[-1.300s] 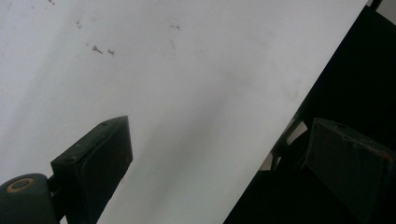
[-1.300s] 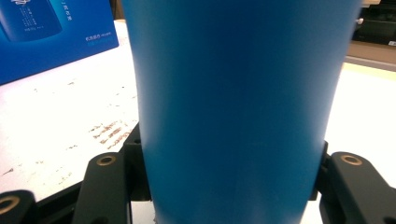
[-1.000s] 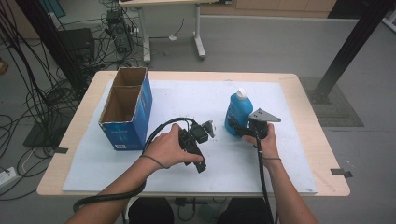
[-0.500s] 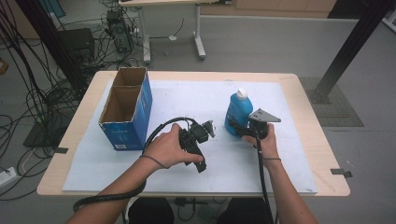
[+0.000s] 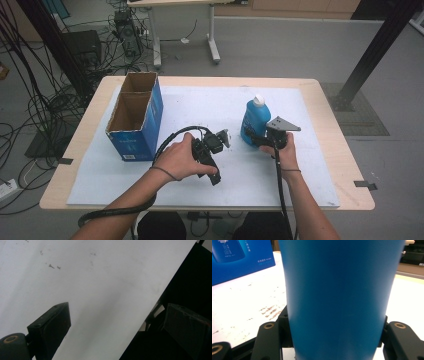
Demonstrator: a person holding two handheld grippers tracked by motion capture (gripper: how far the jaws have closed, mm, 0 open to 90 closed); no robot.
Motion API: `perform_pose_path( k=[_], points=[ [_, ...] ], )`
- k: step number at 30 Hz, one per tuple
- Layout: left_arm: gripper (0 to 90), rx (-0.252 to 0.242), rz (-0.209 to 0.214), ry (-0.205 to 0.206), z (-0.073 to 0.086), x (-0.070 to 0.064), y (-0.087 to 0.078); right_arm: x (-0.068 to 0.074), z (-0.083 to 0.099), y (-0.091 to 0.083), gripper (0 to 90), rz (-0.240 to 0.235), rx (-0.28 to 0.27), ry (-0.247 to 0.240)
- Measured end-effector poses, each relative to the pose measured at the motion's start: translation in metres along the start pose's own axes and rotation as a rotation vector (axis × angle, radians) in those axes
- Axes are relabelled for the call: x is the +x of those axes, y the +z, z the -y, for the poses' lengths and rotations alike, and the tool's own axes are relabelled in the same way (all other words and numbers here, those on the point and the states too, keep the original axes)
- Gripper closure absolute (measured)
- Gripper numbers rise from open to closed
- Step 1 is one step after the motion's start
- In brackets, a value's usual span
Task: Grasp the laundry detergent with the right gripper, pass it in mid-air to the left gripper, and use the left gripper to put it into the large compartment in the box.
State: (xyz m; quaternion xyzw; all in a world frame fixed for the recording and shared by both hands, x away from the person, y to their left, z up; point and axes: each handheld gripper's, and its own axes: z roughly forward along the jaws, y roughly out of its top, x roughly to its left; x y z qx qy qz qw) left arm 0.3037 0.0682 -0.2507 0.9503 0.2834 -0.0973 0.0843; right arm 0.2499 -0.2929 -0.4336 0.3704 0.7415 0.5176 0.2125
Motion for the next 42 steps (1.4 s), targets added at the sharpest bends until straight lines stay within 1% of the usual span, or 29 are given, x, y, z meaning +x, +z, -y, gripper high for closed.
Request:
perform_pose_path(
  k=[18, 28, 29, 35, 42],
  points=[
    [7.4, 0.0, -0.003, -0.002, 0.002, 0.001, -0.002, 0.001, -0.002, 0.0, 41.4, 0.002, 0.005, -0.001],
    [7.5, -0.005, -0.008, -0.001, 0.002, 0.001, -0.005, 0.0, -0.005, -0.003, 41.5, -0.012, 0.02, 0.0],
    [7.4, -0.005, -0.008, -0.001, 0.002, 0.001, -0.005, 0.0, -0.006, -0.003, 41.5, -0.011, 0.018, -0.005],
    [7.4, -0.004, -0.011, 0.002, 0.002, 0.0, -0.007, 0.001, -0.009, -0.007, 41.5, -0.013, 0.006, -0.003],
    [7.5, -0.01, -0.013, 0.006, 0.004, -0.001, -0.01, 0.002, -0.018, -0.015, 41.5, -0.029, -0.006, -0.012]
  ],
)
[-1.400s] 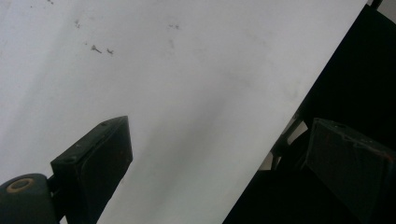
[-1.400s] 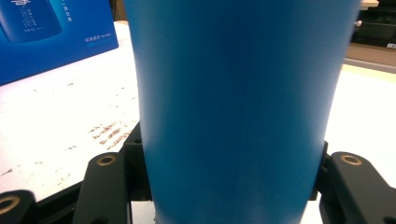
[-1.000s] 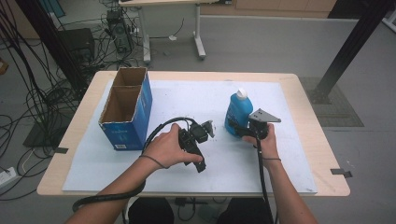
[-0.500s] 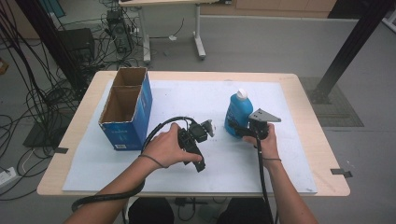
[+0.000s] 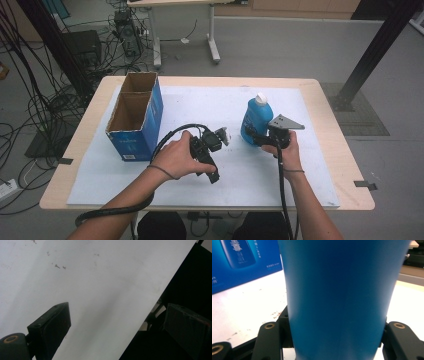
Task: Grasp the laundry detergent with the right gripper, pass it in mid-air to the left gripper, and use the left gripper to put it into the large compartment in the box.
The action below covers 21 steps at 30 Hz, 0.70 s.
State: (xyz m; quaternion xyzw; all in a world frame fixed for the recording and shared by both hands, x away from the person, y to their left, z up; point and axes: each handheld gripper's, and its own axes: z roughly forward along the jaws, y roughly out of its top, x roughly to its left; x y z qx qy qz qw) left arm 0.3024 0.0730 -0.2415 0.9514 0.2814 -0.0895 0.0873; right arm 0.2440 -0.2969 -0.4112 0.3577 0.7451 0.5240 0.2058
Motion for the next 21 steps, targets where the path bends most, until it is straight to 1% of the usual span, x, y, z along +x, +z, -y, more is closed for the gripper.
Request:
perform_pose_path(
  k=[9, 10, 12, 16, 17, 20, 21],
  points=[
    [7.4, -0.003, -0.006, 0.002, 0.002, -0.001, -0.003, -0.001, -0.009, -0.012, 41.5, -0.02, -0.011, -0.006],
    [7.5, -0.003, -0.007, 0.001, 0.002, -0.001, -0.003, -0.002, -0.012, -0.016, 41.5, -0.033, -0.009, -0.017],
    [7.5, -0.001, -0.008, 0.006, 0.002, -0.002, -0.006, -0.002, -0.014, -0.02, 41.5, -0.044, -0.009, -0.025],
    [7.4, -0.003, -0.011, 0.011, 0.003, -0.003, -0.008, -0.003, -0.016, -0.024, 41.5, -0.056, -0.014, -0.032],
    [7.5, -0.002, -0.012, 0.014, 0.002, -0.004, -0.01, -0.004, -0.018, -0.029, 41.5, -0.073, -0.015, -0.032],
    [7.4, -0.005, -0.016, 0.018, 0.003, -0.005, -0.014, -0.005, -0.019, -0.032, 41.5, -0.08, -0.018, -0.036],
    [7.4, -0.006, -0.018, 0.019, 0.003, -0.006, -0.014, -0.006, -0.02, -0.036, 41.5, -0.089, -0.018, -0.04]
  ],
)
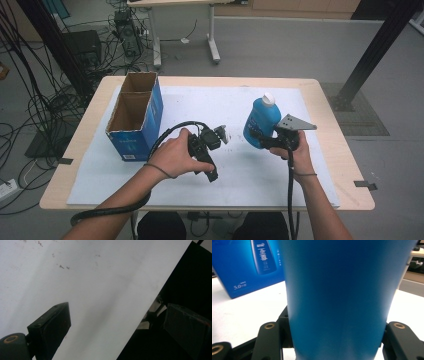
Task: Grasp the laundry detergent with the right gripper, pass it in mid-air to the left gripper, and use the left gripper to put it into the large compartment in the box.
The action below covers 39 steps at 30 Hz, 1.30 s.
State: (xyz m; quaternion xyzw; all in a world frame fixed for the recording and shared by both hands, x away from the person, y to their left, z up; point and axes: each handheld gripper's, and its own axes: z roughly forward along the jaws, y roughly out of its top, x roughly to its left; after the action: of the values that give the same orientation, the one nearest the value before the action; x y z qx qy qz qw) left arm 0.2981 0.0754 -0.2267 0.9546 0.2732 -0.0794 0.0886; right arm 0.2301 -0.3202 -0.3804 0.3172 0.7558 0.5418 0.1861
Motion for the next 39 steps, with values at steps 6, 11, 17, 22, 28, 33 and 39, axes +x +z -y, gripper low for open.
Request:
perform_pose_path(
  k=[6, 11, 17, 22, 28, 33, 39],
  points=[
    [7.4, -0.001, -0.006, 0.016, 0.001, -0.004, -0.007, -0.003, -0.002, -0.01, 41.5, -0.032, 0.007, -0.011],
    [7.4, 0.002, -0.011, 0.027, 0.001, -0.007, -0.011, -0.006, -0.003, -0.017, 41.5, -0.062, 0.019, -0.019],
    [7.4, 0.002, -0.008, 0.048, 0.002, -0.01, -0.016, -0.011, -0.003, -0.025, 41.5, -0.107, 0.028, -0.016],
    [7.5, 0.0, -0.007, 0.056, 0.002, -0.012, -0.019, -0.014, -0.004, -0.03, 41.5, -0.132, 0.039, -0.018],
    [7.5, 0.005, -0.007, 0.069, 0.002, -0.014, -0.023, -0.02, -0.006, -0.038, 41.5, -0.173, 0.053, -0.029],
    [7.5, 0.007, -0.007, 0.081, 0.003, -0.015, -0.026, -0.025, -0.008, -0.044, 41.5, -0.215, 0.066, -0.042],
    [7.5, 0.007, -0.011, 0.098, 0.004, -0.015, -0.031, -0.03, -0.01, -0.049, 41.6, -0.269, 0.078, -0.053]
  ],
)
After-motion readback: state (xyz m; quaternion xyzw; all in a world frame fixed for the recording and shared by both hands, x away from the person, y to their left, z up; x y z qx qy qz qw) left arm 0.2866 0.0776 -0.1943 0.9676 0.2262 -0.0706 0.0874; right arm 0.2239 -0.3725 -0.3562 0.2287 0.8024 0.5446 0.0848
